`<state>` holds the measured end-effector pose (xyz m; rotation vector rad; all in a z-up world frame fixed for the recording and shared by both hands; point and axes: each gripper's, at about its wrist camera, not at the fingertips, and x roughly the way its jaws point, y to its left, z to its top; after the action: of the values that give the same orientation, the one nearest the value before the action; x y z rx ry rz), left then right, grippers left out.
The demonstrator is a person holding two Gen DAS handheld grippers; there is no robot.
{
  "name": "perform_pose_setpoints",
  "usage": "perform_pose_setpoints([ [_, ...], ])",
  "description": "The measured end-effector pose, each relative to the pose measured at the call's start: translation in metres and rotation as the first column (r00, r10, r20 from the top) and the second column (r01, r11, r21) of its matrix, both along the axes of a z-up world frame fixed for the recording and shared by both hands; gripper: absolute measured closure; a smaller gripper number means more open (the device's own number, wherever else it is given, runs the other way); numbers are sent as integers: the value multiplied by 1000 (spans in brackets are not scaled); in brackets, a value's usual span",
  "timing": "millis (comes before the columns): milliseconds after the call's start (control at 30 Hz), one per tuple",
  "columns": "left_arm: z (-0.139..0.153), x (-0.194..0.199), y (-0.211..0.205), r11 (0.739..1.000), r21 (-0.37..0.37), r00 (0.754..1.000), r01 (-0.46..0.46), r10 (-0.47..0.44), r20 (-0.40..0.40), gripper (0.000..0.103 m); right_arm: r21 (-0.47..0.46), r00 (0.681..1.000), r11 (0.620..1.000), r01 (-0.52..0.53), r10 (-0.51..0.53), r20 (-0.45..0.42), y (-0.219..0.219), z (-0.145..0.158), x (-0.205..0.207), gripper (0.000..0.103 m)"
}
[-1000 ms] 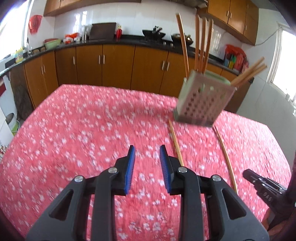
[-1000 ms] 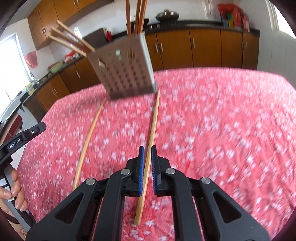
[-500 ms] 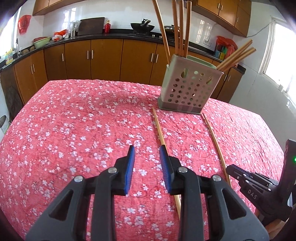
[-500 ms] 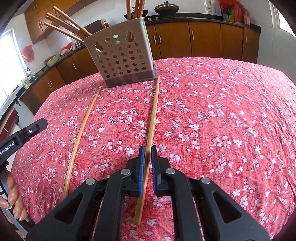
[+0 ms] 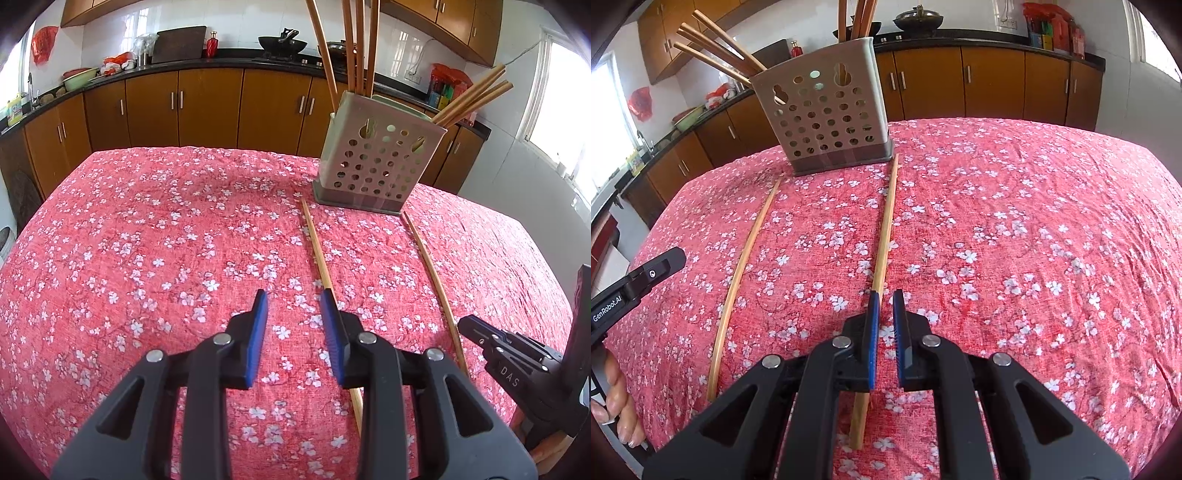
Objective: Organize utensils
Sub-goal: 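Lower both open tools toward the last two chopsticks on the cloth, then grasp the last chopstick with the right tool while the left tool grasps the other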
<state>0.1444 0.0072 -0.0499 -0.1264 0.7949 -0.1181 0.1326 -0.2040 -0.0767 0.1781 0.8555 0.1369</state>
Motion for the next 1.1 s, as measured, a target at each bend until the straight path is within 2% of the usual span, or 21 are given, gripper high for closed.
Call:
perform_pose_setpoints([
  [300,-2,0,3,1000,-2,1000,-10,10,-3,72,-27,999,999,37,-37,11,-6,2,-5,94],
  [333,-2,0,3,1000,-3,1000,-11,11,-4,72,-32,999,998,45,-45,9,-8,2,-5,91],
  [367,-2,0,4,1000,-3,1000,-12,12,-5,72,-33,999,998,54,-53,11,-11,3,-5,80],
  [433,-2,-1,4,1000,-2,1000,-14,14,-5,71,-41,998,997,69,-68,18,-15,5,-7,65],
  [600,-2,-3,6,1000,-4,1000,-16,16,-5,70,-11,998,998,60,-60,1,-22,4,-9,65],
  [800,-2,-4,3,1000,-5,1000,-7,7,-11,70,57,1000,998,-24,24,3,-4,2,-14,70],
  [900,-3,-4,1,1000,-9,1000,2,-2,-16,70,39,998,998,-44,45,-32,3,-6,-11,82],
  [967,-3,-4,-2,1000,-13,1000,13,-13,-18,70,20,999,999,-31,31,-26,2,-6,-10,95],
  [1100,-6,-3,-10,998,-28,998,47,-48,-33,70,50,998,997,52,-50,-41,-20,-9,-6,95],
])
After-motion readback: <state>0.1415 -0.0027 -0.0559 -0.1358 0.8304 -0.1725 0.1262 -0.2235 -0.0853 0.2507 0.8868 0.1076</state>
